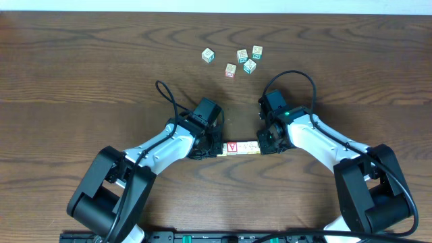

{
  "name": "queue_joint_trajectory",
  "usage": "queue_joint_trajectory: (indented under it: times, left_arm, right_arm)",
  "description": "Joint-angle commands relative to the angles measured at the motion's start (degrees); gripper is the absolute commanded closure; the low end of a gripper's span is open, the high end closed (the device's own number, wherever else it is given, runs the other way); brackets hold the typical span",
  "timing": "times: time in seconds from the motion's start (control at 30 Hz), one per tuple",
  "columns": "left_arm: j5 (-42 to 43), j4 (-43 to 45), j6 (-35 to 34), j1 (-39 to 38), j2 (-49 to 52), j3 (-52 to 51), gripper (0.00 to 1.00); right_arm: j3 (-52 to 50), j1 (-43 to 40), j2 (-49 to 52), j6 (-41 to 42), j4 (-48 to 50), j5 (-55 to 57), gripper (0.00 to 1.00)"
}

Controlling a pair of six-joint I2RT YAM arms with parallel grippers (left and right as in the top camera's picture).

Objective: Lift 5 blocks

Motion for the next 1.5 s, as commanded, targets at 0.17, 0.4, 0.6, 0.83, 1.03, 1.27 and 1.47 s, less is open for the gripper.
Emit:
queue_joint_trajectory:
  times: [0.17, 0.4, 0.6, 0.83, 1.03, 1.27, 1.47]
  left_arm:
    - [-0.13, 0.13, -0.31, -0.50, 1.42, -1.68, 0.93]
    - [-0.13, 0.48, -0.33, -1.31, 1.40, -1.68, 0.92]
    - [-0.15, 1.51, -0.63, -2.38, 1.40, -1.68, 0.92]
    - [-0.13, 2.29, -0.76, -2.38, 0.70, -1.68, 0.93]
    - [-0.17, 2.56, -0.98, -2.38, -1.55, -1.62, 0.93]
    - [-0.15, 2.56, -1.84, -2.38, -1.88, -1.62, 0.93]
    - [-0.15, 2.56, -1.81, -2.38, -1.88, -1.62, 0.93]
  right_arm:
    - [-0.92, 2.36, 2.10, 1.66, 2.43, -17.46, 0.99]
    - [-0.92, 2.38, 2.10, 3.52, 2.91, -19.43, 0.99]
    - [-0.92, 2.38, 2.08, 2.32, 2.89, -19.80, 0.99]
    - [-0.92, 2.38, 1.03, 1.33, 3.52, -20.83, 0.99]
    - [-0.92, 2.38, 0.15, 1.33, 3.54, -20.81, 0.99]
    - [-0.92, 2.38, 0.09, 1.33, 3.50, -20.83, 0.99]
    - [-0.92, 2.38, -0.02, 1.36, 3.54, -22.12, 0.99]
